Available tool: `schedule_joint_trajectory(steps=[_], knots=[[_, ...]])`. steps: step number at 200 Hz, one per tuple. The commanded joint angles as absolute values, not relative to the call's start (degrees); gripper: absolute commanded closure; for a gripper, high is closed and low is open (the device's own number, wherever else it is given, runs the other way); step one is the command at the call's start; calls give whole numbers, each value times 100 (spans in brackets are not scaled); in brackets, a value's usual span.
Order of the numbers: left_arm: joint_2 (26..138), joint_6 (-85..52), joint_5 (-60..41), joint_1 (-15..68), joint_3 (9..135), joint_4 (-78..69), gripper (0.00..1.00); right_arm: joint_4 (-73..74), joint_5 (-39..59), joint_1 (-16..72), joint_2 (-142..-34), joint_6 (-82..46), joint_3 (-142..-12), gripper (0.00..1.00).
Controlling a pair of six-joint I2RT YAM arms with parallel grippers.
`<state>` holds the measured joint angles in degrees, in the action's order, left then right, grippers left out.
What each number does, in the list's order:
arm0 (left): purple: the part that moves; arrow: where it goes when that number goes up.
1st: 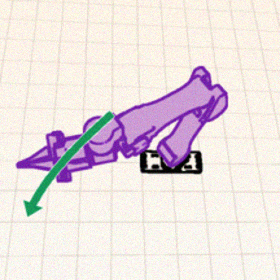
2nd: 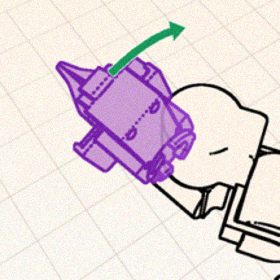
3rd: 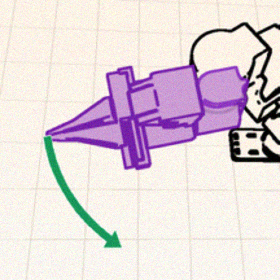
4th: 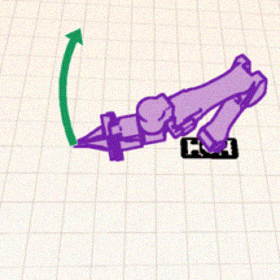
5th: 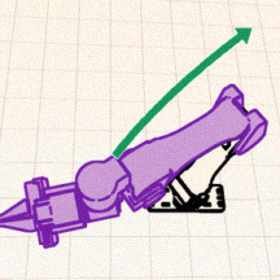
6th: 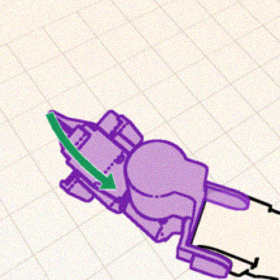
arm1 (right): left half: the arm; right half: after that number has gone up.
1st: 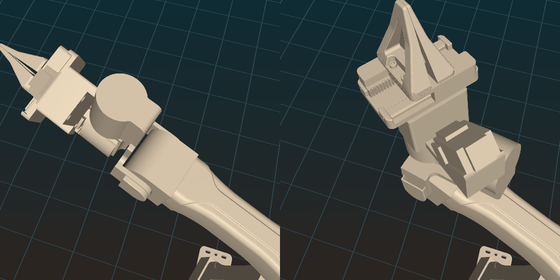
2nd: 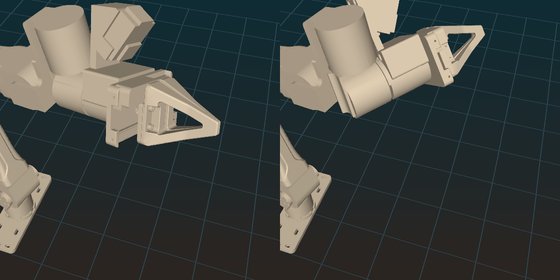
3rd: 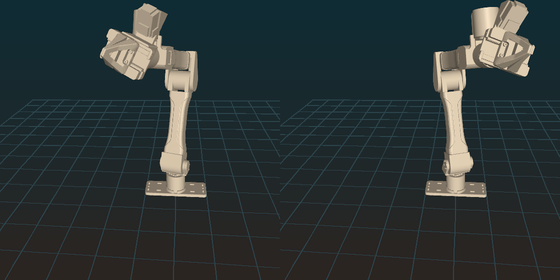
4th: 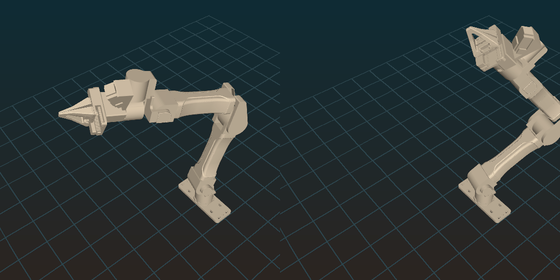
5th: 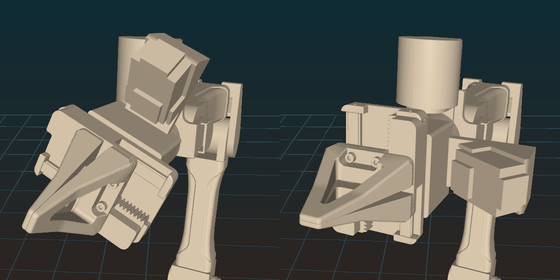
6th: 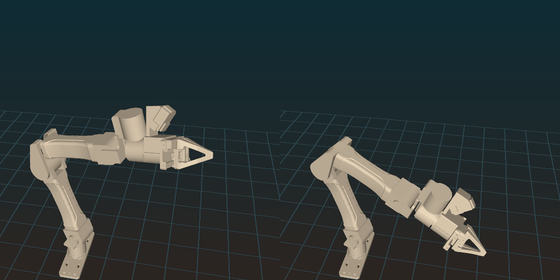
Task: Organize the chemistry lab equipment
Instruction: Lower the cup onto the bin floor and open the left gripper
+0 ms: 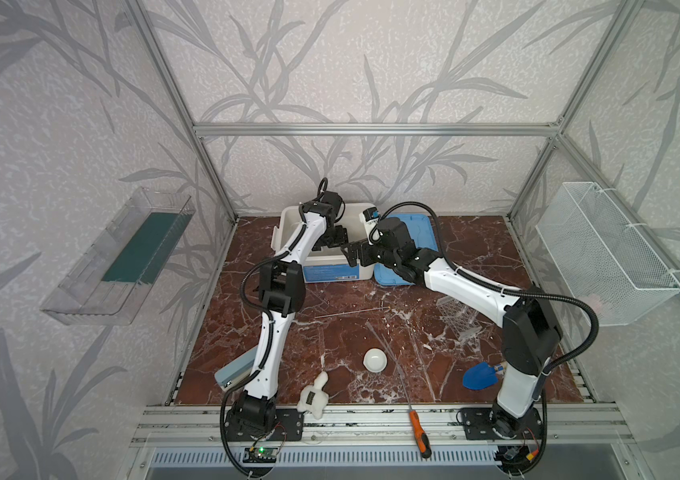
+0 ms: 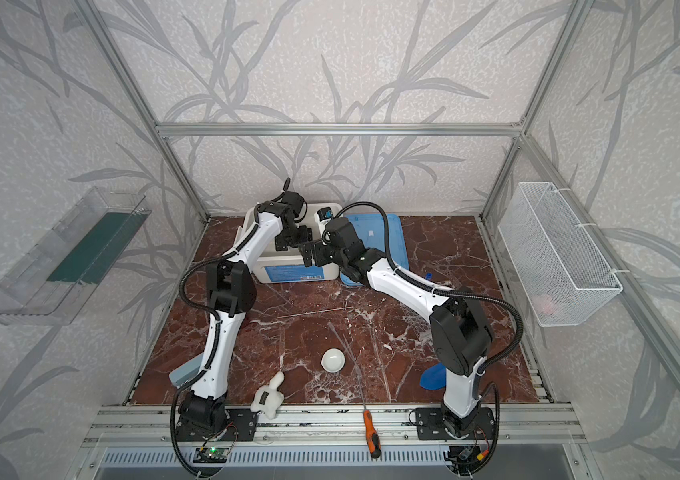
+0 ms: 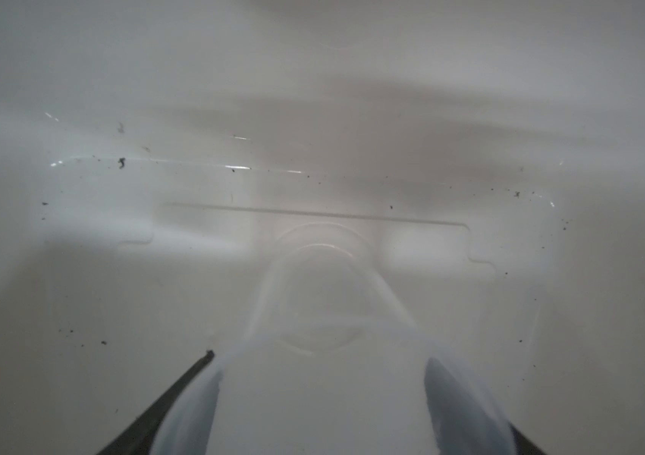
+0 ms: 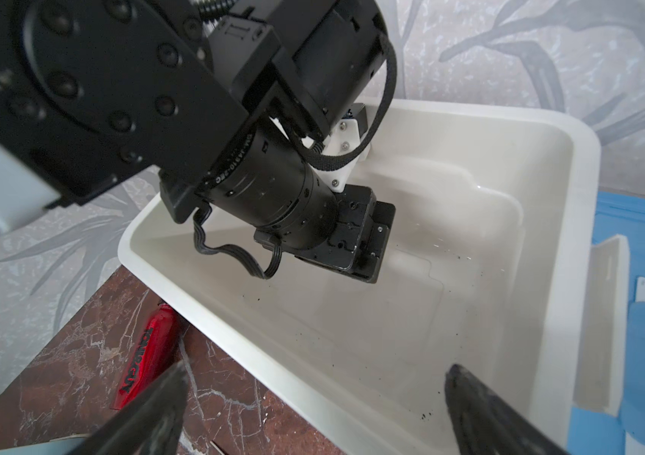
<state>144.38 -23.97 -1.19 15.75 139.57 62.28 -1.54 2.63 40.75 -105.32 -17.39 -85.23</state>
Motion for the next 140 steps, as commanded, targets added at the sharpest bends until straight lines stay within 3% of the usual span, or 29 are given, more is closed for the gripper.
schedule_joint_trajectory(steps=[1,46,66,140], knots=[[14490,-2325,-12,1573,14054,6285,17,15,254,4069,-10267,-1852,-8436,0],[14306,-2364,38,1608,14059,6254,10,131,267,4066,-10152,-1925,-8276,0],[14141,-2371,144,1626,14054,6232,1,132,272,4062,-10104,-1930,-8227,0],[13440,-2355,489,1696,14036,6218,1,50,277,4061,-9730,-1903,-8054,0]])
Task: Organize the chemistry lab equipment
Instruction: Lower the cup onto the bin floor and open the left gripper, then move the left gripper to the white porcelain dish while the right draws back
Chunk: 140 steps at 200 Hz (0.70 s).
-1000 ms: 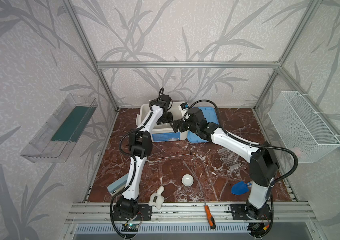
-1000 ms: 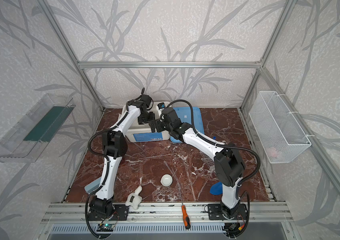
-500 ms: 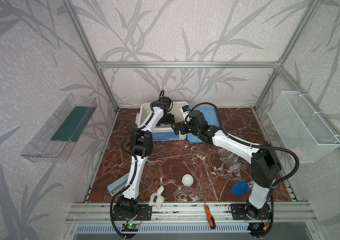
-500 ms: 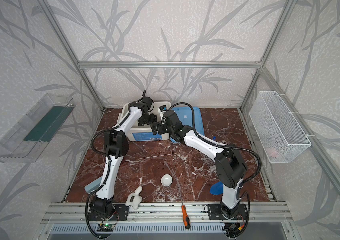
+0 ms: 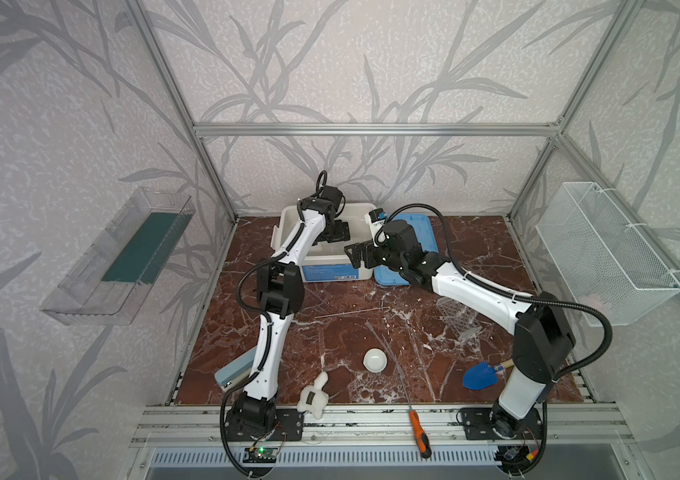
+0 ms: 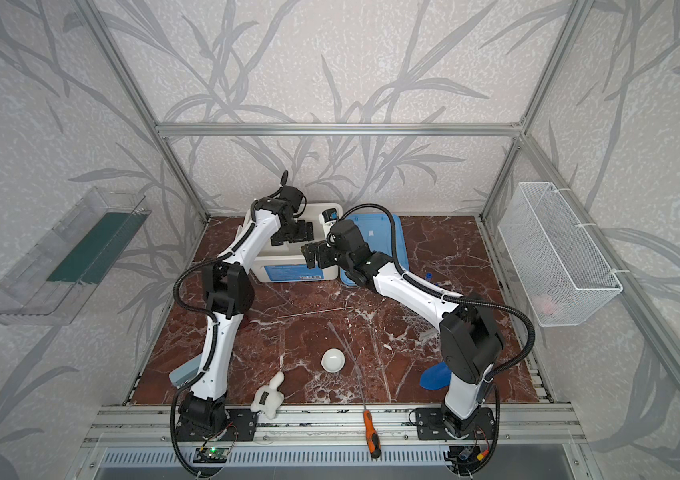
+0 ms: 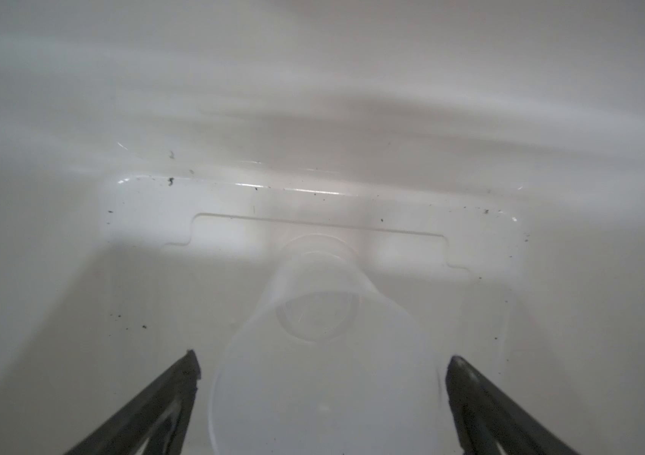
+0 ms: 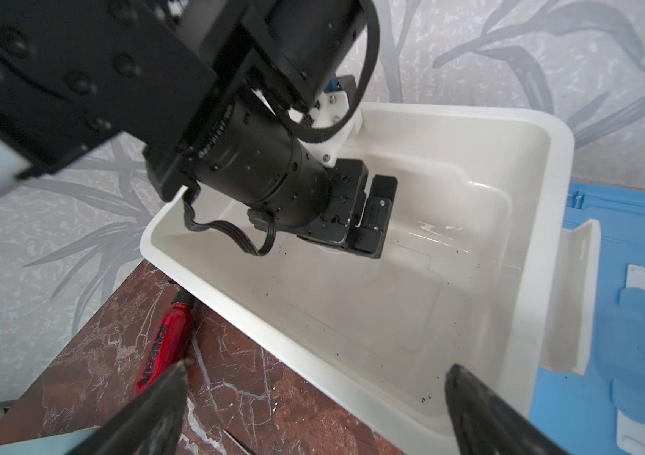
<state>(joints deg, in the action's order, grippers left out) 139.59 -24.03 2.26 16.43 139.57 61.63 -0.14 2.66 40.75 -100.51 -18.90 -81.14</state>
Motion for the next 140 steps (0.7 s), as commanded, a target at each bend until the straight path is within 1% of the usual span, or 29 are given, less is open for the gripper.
schedule_joint_trajectory(steps=[1,36,101,120,140], knots=[[13430,-2355,486,1696,14036,6220,1,51,275,4056,-9690,-1905,-8053,0],[13087,-2315,562,1774,14000,6240,1,-50,288,4061,-9368,-1884,-7895,0],[12192,-2239,717,1937,13624,6332,1,-739,423,4028,-8653,-1624,-7704,1],[11739,-2087,636,2053,13283,6352,1,-997,633,3993,-8343,-1512,-7496,1],[11073,-1898,300,2209,12555,6197,1,-1444,785,3990,-7972,-1293,-7237,1]])
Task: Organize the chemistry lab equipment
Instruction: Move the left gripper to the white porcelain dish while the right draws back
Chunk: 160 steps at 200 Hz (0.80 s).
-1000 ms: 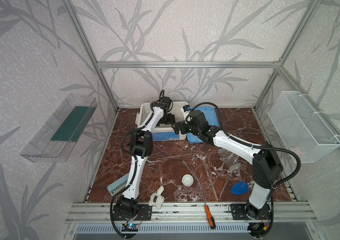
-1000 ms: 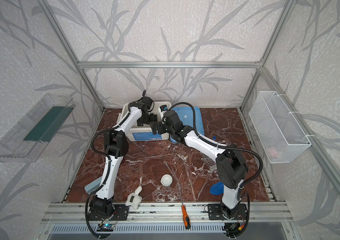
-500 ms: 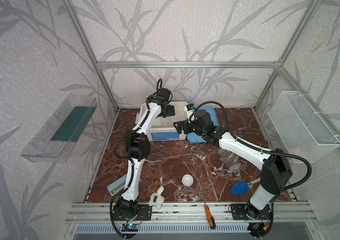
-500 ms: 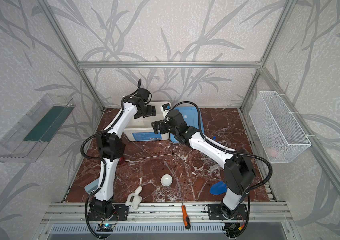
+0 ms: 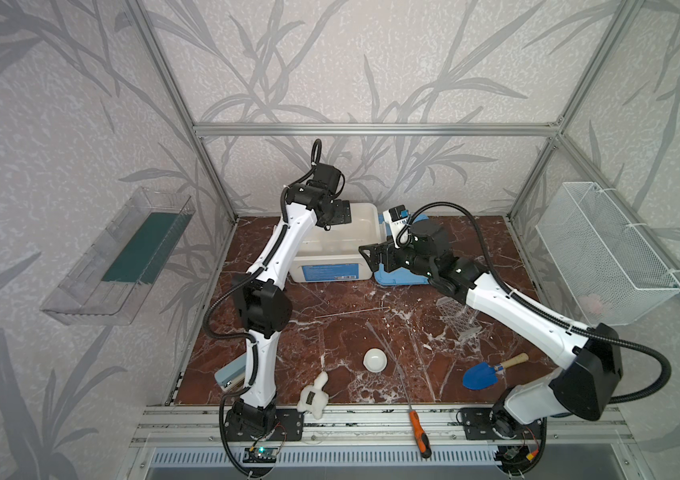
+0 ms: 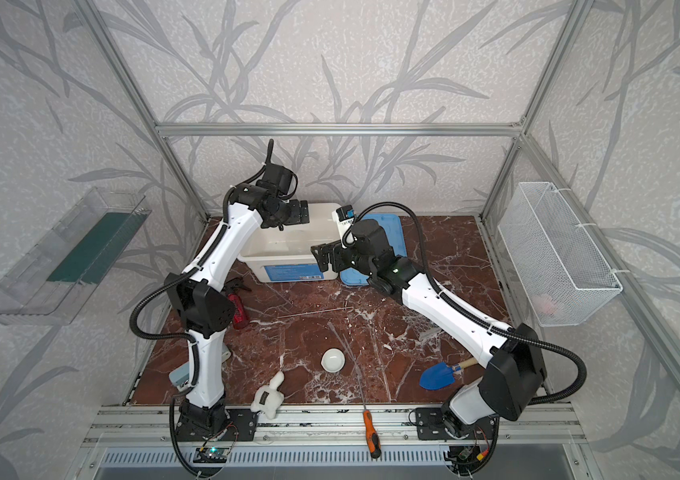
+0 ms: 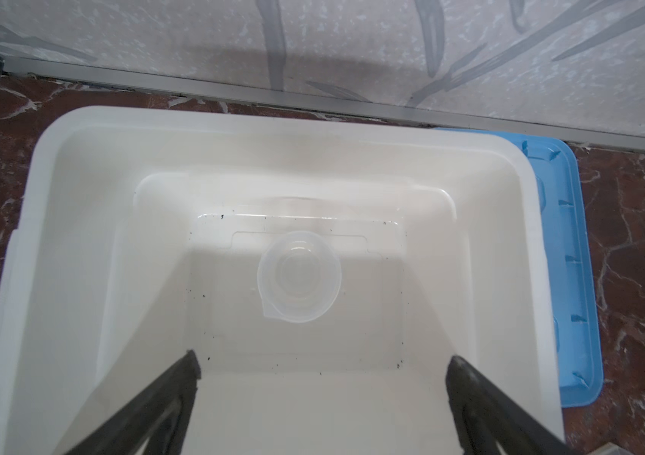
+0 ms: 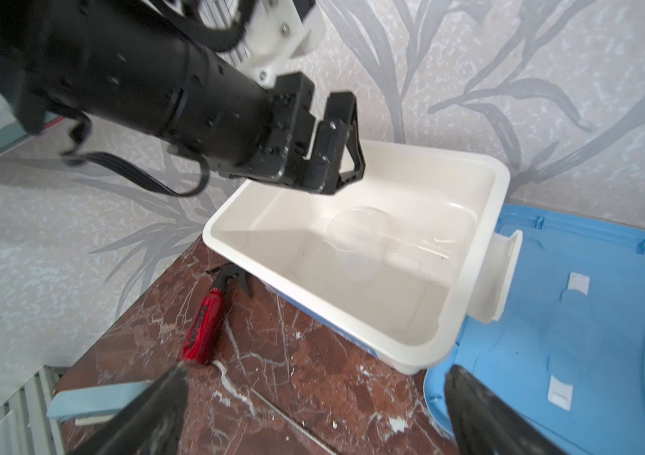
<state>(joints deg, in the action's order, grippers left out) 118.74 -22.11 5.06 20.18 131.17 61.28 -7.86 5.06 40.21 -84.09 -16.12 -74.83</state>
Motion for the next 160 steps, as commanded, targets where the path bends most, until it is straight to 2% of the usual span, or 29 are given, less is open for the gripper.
schedule_joint_trajectory(steps=[1,71,93,131,160], knots=[[11043,-1890,286,2221,12522,6188,1,-1464,792,3995,-7945,-1284,-7222,1],[8479,-1228,-533,3100,9412,5607,1,-2105,918,3990,-6014,-1111,-5224,1],[7916,-1524,-834,3452,8315,5311,2,-2154,962,3990,-5487,-1221,-4535,1],[7505,-2194,-1026,4425,6479,4029,2,-2041,942,3981,-4697,-1542,-3621,1],[7953,-2083,-939,5026,5991,3752,2,-2261,679,3982,-4519,-1616,-3467,1]])
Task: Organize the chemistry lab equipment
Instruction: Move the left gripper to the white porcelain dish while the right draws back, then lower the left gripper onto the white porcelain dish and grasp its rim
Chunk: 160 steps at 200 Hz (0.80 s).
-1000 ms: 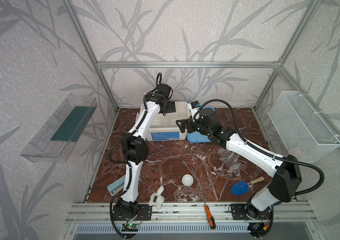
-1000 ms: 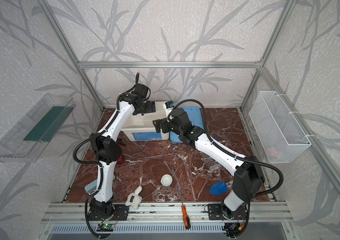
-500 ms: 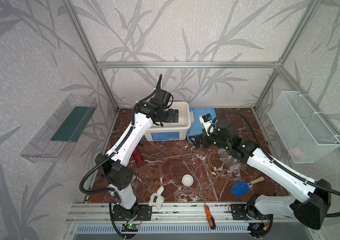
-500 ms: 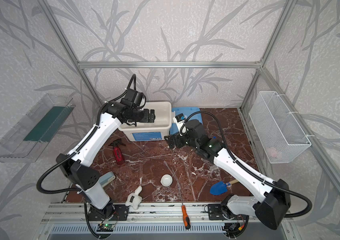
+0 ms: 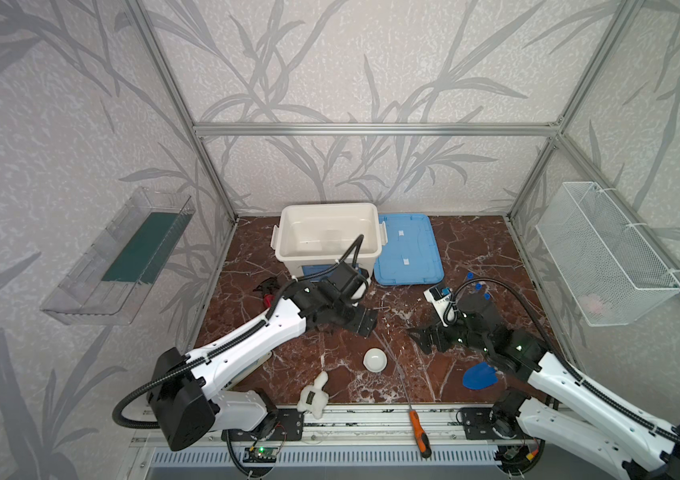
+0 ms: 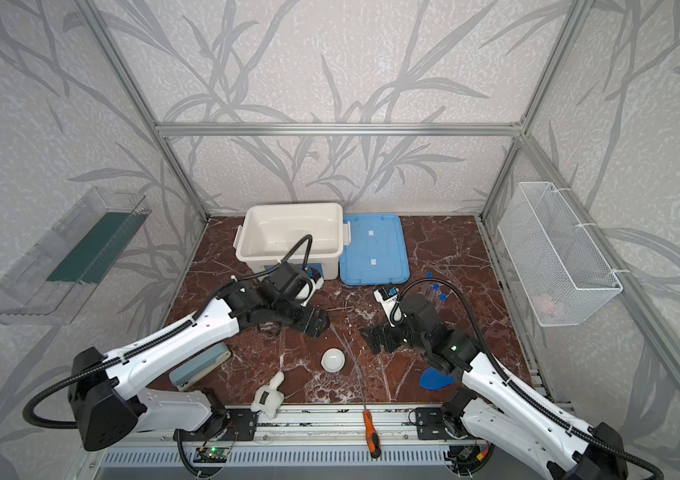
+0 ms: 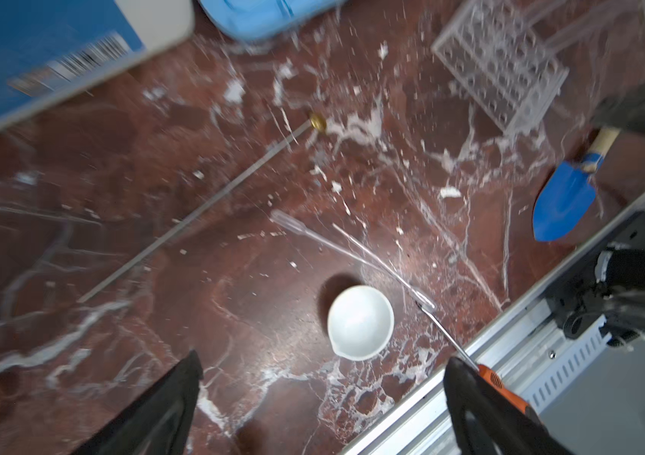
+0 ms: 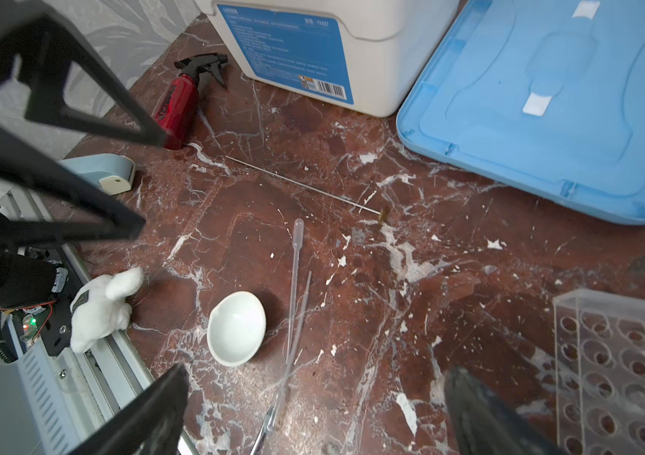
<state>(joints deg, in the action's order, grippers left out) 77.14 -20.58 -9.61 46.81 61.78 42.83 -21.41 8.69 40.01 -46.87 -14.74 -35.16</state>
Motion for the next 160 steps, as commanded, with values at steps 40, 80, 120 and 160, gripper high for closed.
schedule_joint_trajectory(steps=[40,80,120,160], knots=[[8476,-1672,-904,5544,5616,2993,1,-2661,62,3964,-4413,-1886,-3457,1],[8962,-1738,-976,5580,5501,2836,2,-2584,150,3957,-4438,-2016,-3409,1],[9106,-1669,-799,5650,5397,2926,3,-2447,114,3955,-4547,-2065,-3377,1],[9140,-1750,-843,5770,5268,2881,4,-2378,140,3955,-4753,-2175,-3401,1]])
